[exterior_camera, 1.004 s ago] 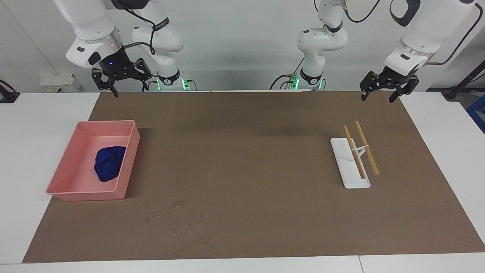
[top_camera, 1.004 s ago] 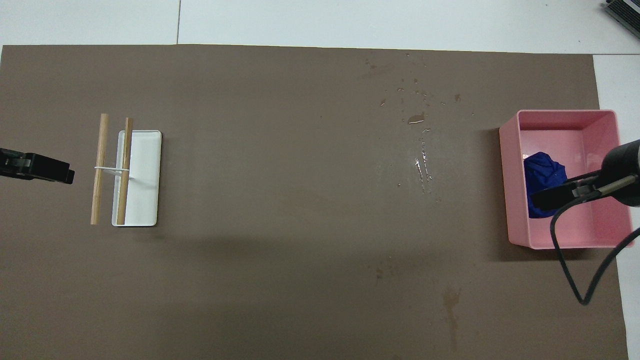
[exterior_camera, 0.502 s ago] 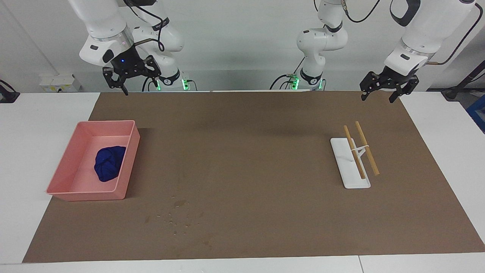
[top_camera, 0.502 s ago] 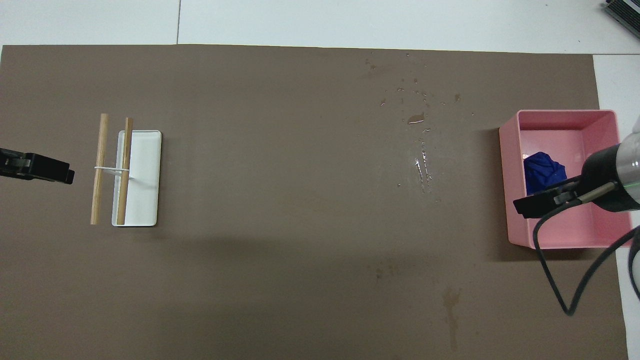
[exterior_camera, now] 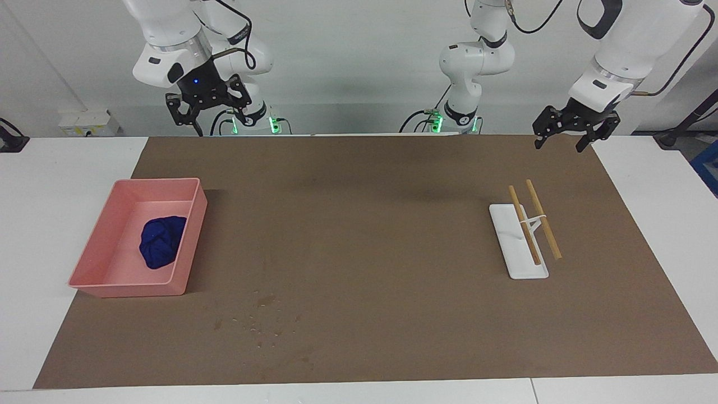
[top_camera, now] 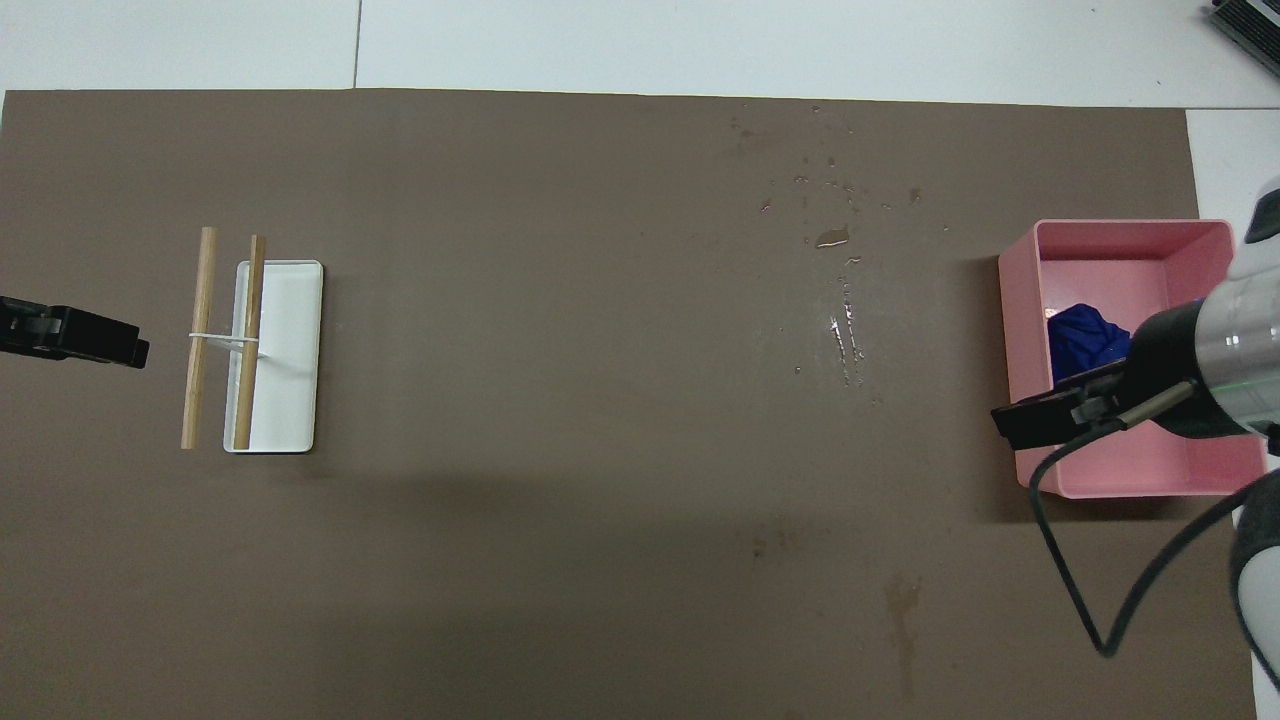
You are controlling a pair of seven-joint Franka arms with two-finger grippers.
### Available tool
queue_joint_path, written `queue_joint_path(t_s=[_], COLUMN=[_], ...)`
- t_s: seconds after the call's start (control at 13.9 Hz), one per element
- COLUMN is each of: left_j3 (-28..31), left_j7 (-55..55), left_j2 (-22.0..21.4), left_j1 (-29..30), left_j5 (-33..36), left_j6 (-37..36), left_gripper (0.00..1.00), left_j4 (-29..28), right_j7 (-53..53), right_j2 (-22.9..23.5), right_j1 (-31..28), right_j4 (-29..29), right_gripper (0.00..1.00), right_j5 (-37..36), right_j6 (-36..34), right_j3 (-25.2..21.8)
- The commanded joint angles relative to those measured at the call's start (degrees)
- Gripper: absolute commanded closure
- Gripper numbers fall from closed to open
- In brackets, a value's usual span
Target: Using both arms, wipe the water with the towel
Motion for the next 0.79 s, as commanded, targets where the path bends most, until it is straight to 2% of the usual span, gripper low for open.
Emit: queue_joint_path(t_s=[0.0, 0.22, 0.43, 0.72], left_j3=[-0.6, -0.6, -0.6, -0.6], left_j7=[-0.2, -0.2, -0.2, -0.2], left_j2=[-1.5, -1.5, -1.5, -1.5], left_j1=[0.9, 0.9, 0.9, 0.9], left_j5=[-0.5, -0.5, -0.5, -0.5], left_j6=[-0.1, -0.1, -0.1, -0.1], left_gripper=[0.00, 0.00, 0.00, 0.00], left_j4=[-1.5, -1.5, -1.5, -1.5], right_j7=[0.4, 0.4, 0.4, 0.3], right_j2=[-0.1, 2.0, 6.2, 8.2], right_j1=[0.8, 1.0, 0.9, 0.4], right_j4=[-0.6, 1.3, 7.3, 8.9], right_gripper=[0.00, 0.00, 0.00, 0.00], right_j5=[-1.7, -3.1, -3.1, -3.6], right_j6=[2.5, 3.3, 1.7, 1.6], right_j3=[-0.5, -0.6, -2.5, -2.8])
